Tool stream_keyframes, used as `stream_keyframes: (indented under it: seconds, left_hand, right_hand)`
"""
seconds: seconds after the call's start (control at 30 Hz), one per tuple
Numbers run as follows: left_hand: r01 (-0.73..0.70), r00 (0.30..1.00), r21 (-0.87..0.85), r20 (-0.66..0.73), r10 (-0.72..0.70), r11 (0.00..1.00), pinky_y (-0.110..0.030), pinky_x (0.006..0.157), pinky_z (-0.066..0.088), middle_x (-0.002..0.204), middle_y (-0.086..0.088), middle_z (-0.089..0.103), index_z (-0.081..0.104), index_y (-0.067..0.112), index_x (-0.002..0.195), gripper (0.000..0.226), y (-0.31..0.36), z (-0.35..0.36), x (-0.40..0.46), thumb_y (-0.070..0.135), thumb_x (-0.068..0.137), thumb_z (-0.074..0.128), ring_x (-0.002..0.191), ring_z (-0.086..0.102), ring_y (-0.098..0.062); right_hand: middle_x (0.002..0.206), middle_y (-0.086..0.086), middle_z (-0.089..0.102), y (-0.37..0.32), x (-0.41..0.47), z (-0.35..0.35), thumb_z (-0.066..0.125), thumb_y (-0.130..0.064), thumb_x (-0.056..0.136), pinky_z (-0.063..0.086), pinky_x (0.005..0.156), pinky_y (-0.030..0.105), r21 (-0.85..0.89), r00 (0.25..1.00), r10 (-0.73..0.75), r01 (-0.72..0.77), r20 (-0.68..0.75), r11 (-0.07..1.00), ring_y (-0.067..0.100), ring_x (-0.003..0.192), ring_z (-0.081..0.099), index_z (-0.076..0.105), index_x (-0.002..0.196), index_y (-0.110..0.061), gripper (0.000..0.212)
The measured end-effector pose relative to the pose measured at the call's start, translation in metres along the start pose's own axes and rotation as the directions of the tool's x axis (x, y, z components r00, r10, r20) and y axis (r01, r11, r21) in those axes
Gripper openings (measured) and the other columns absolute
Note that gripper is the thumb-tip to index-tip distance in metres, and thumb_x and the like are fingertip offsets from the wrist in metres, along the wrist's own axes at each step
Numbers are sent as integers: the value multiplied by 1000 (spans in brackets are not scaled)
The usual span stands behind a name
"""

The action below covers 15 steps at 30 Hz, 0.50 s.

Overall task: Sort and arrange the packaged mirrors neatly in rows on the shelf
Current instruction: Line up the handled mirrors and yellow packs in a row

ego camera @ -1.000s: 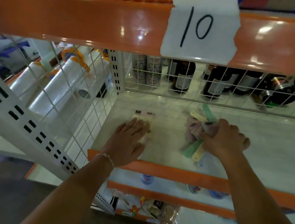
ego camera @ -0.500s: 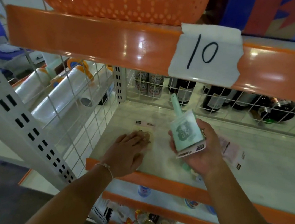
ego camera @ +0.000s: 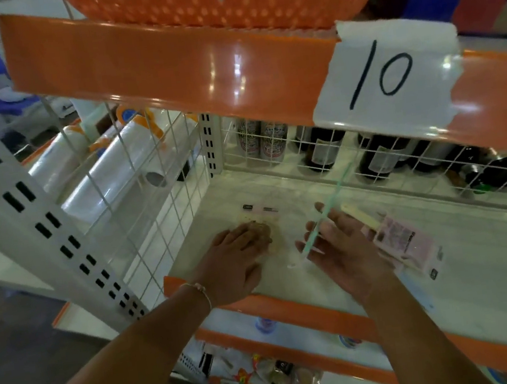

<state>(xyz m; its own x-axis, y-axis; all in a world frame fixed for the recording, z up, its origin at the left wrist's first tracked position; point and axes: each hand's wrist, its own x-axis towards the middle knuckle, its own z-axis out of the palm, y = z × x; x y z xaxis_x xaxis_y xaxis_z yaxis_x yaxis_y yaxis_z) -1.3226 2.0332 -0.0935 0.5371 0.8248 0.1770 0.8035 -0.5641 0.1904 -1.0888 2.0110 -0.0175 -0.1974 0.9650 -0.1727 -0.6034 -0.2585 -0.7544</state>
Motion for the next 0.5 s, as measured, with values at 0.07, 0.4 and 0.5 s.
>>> stream_keyframes:
  seconds: [0.07, 0.4, 0.5]
  left_hand:
    - [-6, 1000, 5, -4, 6, 1000, -50, 109, 35, 149, -1, 45, 51, 25, 139, 54, -1, 1, 0, 43, 89, 42, 140, 37, -27]
    - [42, 998, -39, -50, -43, 998, -50, 110, 35, 142, -4, 51, 56, 18, 134, 58, 2, -5, -2, 36, 81, 43, 137, 40, -28]
    - [41, 996, -45, -75, -44, 998, -48, 110, 35, 141, -3, 53, 58, 19, 132, 54, 3, -6, -2, 34, 82, 43, 136, 41, -28]
  right_hand:
    - [82, 7, 74, 3, 3, 4, 89, -19, 58, 60, 69, 38, -188, 985, -95, 66, -147, 980, 22, 75, 71, 76, 87, -14, 32]
    - [75, -5, 72, 3, 3, 2, 74, -22, 86, 55, 68, 27, -654, 802, -536, 261, -263, 710, 13, 74, 63, 76, 88, -37, 16]
    - [73, -19, 68, 9, 5, -4, 79, -18, 81, 48, 65, 17, -834, 753, -658, 358, -8, 420, 2, 67, 55, 76, 98, -34, 24]
